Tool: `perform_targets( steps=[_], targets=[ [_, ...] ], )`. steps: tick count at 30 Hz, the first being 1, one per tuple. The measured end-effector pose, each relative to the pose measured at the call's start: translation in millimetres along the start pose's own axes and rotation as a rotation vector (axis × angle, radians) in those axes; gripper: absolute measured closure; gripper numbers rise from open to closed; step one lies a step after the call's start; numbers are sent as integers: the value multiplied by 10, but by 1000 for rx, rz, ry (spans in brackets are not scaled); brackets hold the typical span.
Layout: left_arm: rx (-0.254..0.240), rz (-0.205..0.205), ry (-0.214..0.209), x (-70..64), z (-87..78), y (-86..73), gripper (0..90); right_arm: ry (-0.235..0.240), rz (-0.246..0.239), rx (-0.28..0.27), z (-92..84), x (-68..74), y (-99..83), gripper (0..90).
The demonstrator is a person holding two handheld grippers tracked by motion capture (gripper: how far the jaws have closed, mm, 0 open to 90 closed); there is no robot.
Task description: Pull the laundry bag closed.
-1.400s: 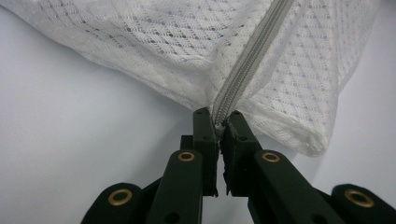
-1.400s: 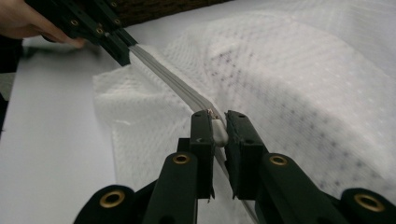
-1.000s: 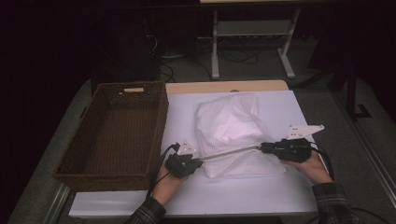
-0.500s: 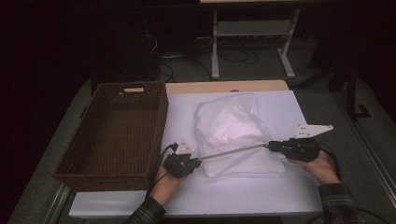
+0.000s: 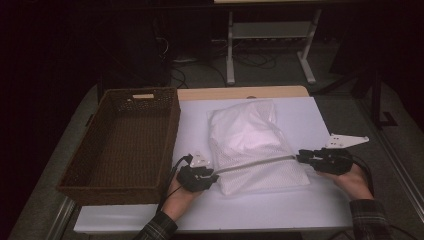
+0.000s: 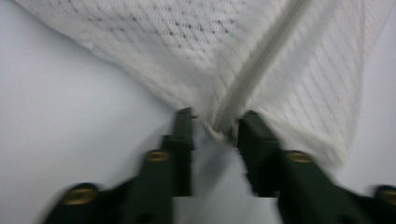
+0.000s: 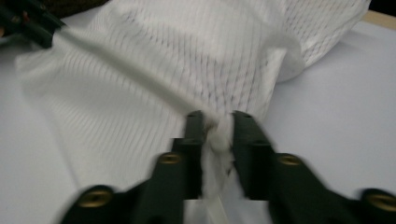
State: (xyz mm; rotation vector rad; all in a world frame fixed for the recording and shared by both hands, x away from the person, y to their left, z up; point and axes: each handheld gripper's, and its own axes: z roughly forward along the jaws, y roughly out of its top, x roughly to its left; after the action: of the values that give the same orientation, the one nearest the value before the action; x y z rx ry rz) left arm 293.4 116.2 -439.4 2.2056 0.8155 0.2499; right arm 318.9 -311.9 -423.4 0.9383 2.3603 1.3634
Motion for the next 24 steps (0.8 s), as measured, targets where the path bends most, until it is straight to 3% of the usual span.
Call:
perform_targets(
  steps=[2, 3, 4, 5, 6, 7, 8, 9, 13, 18, 24],
  targets=[
    [-14, 18, -7, -19, -3, 5, 457, -11, 22, -6, 15, 32, 19, 464],
    [-14, 18, -7, -19, -3, 5, 416, -11, 22, -6, 15, 32, 19, 464],
    [-24, 26, -9, -36, -4, 12, 416, -26, 29, -8, 26, 50, 26, 410],
    [-24, 26, -9, -36, -4, 12, 328, -26, 29, -8, 26, 50, 26, 410],
    [-24, 26, -9, -36, -4, 12, 328, -40, 36, 0, 45, 81, 32, 410],
    [-24, 26, -9, -36, -4, 12, 328, -40, 36, 0, 45, 81, 32, 317],
    [-31, 26, -48, -42, -4, 20, 328, -40, 36, 0, 45, 81, 32, 317],
    [-24, 28, -57, -46, -1, 17, 154, -91, 68, 18, 70, 152, -13, 153],
    [-34, 41, -78, -83, -27, -14, 130, -139, 70, 13, 43, 239, -83, 132],
    [-47, 63, -73, -133, -88, -58, 130, -173, 87, 6, -25, 324, -169, 125],
    [-50, 60, -76, -151, -120, -109, 130, -179, 94, 16, -85, 387, -254, 125]
  ],
)
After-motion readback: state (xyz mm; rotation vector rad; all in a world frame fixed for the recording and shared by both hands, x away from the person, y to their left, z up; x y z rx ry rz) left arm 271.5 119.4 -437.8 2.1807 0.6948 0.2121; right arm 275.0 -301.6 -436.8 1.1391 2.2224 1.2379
